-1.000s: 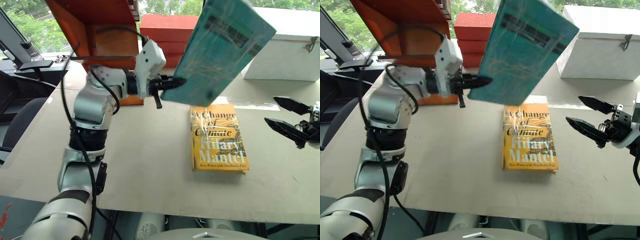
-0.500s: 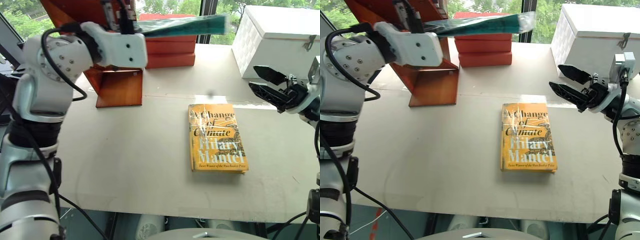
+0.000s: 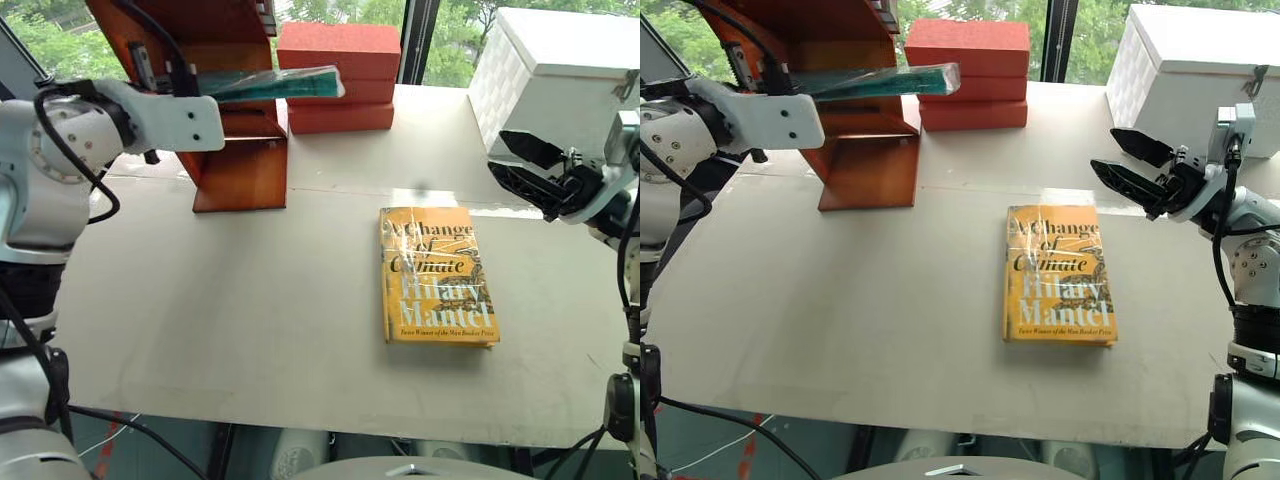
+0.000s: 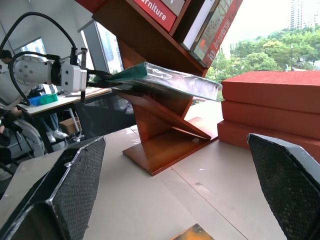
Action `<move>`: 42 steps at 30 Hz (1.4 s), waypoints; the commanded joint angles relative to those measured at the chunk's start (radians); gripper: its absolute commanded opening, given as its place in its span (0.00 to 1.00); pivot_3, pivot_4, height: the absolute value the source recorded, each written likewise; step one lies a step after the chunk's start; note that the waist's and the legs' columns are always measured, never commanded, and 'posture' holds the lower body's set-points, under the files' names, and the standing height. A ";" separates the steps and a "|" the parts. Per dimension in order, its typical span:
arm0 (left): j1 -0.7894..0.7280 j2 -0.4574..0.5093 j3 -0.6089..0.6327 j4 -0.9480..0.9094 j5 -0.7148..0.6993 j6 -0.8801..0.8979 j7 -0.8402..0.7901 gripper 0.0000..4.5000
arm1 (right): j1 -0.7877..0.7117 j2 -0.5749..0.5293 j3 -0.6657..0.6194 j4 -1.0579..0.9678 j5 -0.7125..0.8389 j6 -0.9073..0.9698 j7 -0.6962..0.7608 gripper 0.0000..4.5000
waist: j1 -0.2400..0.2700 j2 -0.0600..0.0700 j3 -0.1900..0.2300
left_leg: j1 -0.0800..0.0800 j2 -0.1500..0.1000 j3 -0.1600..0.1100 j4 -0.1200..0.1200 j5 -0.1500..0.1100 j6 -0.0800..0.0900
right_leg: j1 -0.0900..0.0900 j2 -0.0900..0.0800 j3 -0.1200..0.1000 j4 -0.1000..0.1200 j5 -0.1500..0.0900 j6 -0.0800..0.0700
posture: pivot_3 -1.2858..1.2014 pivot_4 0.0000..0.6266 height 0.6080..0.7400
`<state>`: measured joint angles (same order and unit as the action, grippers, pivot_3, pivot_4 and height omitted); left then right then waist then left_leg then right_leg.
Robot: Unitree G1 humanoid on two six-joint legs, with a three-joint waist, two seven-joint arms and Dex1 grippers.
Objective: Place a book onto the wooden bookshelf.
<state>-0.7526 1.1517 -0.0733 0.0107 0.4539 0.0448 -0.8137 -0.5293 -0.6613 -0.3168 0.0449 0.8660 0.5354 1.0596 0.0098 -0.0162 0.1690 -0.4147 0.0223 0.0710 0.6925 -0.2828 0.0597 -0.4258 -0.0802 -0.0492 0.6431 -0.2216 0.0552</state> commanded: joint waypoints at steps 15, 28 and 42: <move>0.008 0.055 0.080 -0.021 0.009 0.073 0.001 0.91 | -0.001 0.006 -0.053 -0.042 0.024 -0.022 -0.009 1.00 | -0.013 0.000 0.000 | 0.000 0.000 0.002 0.000 0.000 0.000 | -0.002 0.000 0.002 0.003 0.000 0.000 | 0.52 0.24 0.84; 0.209 -0.081 0.404 -0.293 -0.268 0.078 0.054 1.00 | 0.084 -0.027 -0.089 -0.003 0.002 -0.034 0.039 1.00 | -0.002 0.000 0.000 | 0.000 0.000 0.001 0.001 0.000 0.000 | -0.002 -0.001 0.002 0.003 0.000 0.000 | 0.52 0.24 0.84; 0.831 -0.654 0.202 -0.599 -0.705 0.372 0.112 1.00 | 0.472 -0.020 -0.059 0.101 -0.333 -0.431 0.082 1.00 | 0.004 0.003 -0.005 | 0.019 0.000 0.001 0.008 -0.004 0.006 | 0.019 -0.002 0.005 0.004 -0.001 0.000 | 0.52 0.24 0.84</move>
<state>0.0745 0.4951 0.1402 -0.5651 -0.2326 0.4062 -0.7288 -0.0644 -0.6830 -0.3639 0.1496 0.5689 0.1811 1.1467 0.0134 -0.0130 0.1645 -0.3980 0.0224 0.0723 0.7006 -0.2876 0.0667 -0.4083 -0.0814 -0.0440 0.6474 -0.2220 0.0553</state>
